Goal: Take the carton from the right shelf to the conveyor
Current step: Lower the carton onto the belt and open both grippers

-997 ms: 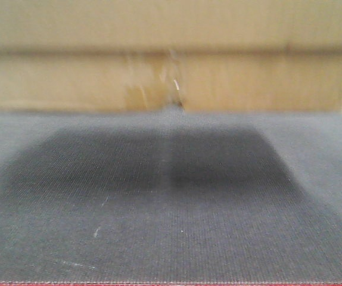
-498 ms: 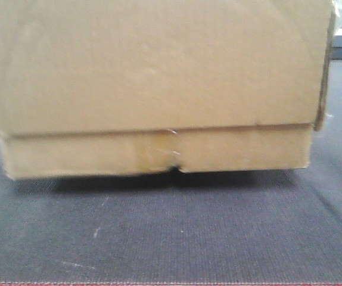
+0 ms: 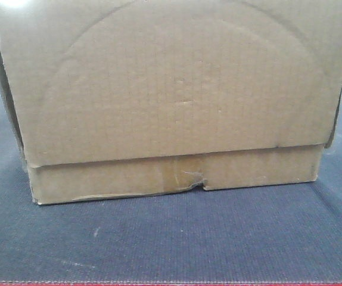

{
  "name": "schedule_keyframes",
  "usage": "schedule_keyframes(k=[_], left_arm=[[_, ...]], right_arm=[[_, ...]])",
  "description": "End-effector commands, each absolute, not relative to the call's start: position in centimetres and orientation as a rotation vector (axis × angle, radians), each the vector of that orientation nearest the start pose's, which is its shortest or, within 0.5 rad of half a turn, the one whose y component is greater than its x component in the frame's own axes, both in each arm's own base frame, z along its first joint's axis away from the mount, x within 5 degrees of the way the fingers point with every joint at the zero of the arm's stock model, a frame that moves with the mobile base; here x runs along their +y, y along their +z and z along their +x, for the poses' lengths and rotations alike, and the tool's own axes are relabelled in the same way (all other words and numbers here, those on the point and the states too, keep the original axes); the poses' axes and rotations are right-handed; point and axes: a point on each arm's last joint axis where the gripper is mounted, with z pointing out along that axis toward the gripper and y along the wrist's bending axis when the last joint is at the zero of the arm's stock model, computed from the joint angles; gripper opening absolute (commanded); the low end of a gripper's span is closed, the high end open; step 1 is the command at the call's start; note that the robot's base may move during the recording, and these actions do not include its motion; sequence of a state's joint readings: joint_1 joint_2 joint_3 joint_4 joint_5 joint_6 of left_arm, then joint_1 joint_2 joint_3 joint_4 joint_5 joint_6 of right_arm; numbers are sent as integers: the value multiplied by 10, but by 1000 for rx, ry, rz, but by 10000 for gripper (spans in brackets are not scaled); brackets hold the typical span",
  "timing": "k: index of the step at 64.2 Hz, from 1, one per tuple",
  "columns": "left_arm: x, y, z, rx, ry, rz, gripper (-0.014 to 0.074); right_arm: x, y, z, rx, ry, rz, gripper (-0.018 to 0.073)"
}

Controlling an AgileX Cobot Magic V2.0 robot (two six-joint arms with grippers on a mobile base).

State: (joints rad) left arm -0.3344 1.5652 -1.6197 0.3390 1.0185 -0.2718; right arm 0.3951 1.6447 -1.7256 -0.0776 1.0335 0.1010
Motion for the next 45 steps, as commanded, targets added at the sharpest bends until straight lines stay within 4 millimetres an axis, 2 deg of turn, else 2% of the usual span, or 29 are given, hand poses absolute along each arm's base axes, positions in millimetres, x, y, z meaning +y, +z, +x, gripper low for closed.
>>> schedule_keyframes(k=[1, 8, 12, 16, 21, 30, 35, 45], left_arm=[[-71, 429, 304, 2292, 140, 124, 375], [-52, 444, 280, 2223, 136, 75, 184], [-41, 444, 268, 2198, 143, 48, 58], [-28, 444, 253, 2160, 149, 14, -41], [-14, 434, 237, 2137, 167, -21, -6], [5, 411, 204, 2082, 165, -82, -8], [10, 396, 188, 2040, 164, -94, -8], [11, 364, 157, 1978, 147, -74, -8]], right_arm=[[119, 423, 321, 2328, 113, -347, 361], [101, 438, 307, 2296, 103, -295, 132], [89, 440, 301, 2290, 91, -262, 9], [75, 440, 293, 2279, 75, -219, -75], [57, 434, 284, 2263, 52, -164, -76], [32, 410, 265, 2267, 12, -84, -76], [24, 392, 252, 2263, 2, -64, -76], [21, 354, 220, 2213, 14, -77, -76]])
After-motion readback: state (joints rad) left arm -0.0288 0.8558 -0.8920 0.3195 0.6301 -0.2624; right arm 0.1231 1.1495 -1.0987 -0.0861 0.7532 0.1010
